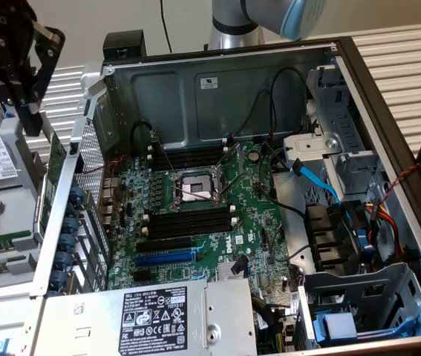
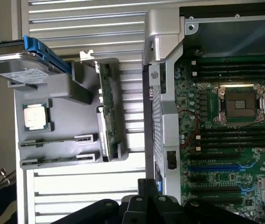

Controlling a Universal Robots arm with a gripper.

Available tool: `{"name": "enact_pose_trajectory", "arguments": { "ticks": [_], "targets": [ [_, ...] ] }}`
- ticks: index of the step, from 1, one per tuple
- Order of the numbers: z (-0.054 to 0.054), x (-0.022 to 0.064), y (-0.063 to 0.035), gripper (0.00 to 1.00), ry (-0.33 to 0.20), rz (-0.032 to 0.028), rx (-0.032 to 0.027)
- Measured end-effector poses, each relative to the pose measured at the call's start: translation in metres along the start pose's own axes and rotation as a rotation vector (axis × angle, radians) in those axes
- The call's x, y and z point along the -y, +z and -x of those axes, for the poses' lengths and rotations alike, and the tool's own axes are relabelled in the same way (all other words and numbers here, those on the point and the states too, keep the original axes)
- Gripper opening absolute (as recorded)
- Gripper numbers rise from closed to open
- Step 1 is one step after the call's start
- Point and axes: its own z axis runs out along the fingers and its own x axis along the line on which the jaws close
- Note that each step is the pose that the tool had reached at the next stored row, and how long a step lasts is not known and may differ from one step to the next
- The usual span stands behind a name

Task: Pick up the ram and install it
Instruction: 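Reach for the ram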

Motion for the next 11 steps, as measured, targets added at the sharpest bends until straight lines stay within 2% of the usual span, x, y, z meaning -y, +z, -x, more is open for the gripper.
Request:
{"name": "enact_pose_trajectory", "arguments": {
  "ticks": [11],
  "targets": [
    [-0.050,0.0044,0.0210,0.11,0.000,0.0001,0.0004]
  ]
}}
